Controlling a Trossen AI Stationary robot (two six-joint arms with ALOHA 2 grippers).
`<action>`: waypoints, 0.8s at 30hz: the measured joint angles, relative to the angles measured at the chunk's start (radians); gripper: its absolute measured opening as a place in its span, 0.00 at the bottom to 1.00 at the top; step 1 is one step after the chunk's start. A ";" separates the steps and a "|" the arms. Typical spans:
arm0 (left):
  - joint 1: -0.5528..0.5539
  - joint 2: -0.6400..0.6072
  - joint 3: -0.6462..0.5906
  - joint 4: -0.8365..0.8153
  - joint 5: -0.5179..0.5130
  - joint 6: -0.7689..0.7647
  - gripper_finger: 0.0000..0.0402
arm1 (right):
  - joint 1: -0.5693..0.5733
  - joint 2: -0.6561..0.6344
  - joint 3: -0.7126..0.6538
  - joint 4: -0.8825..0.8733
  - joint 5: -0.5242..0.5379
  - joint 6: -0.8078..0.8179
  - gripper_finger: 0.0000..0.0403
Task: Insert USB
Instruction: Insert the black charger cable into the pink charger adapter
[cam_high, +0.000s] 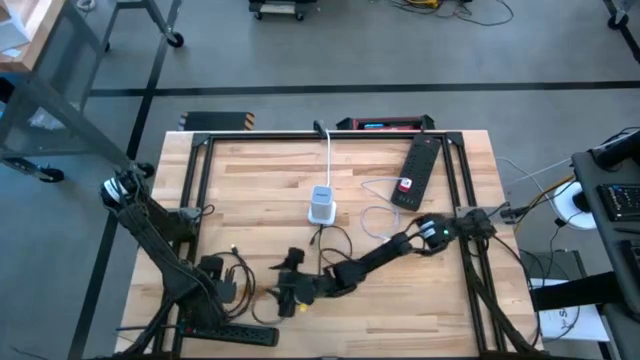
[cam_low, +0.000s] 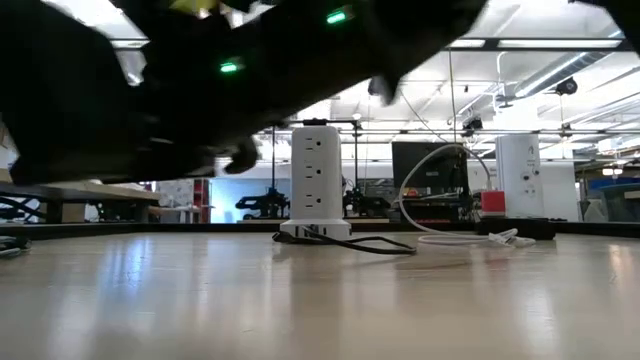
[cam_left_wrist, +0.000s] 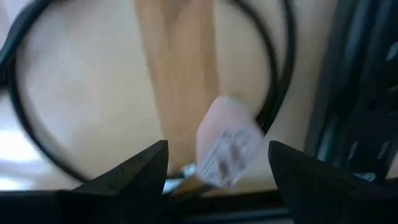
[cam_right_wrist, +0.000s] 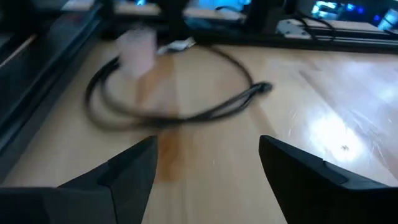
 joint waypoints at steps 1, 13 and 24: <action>-0.002 0.000 -0.001 0.015 -0.008 0.001 0.65 | -0.011 0.014 0.024 0.000 0.002 0.018 0.67; -0.027 0.053 -0.020 0.085 -0.045 -0.001 0.60 | -0.054 0.231 0.374 -0.095 -0.106 0.051 0.66; -0.028 0.135 -0.020 0.063 -0.038 -0.027 0.38 | -0.101 0.368 0.626 -0.393 -0.110 0.253 0.49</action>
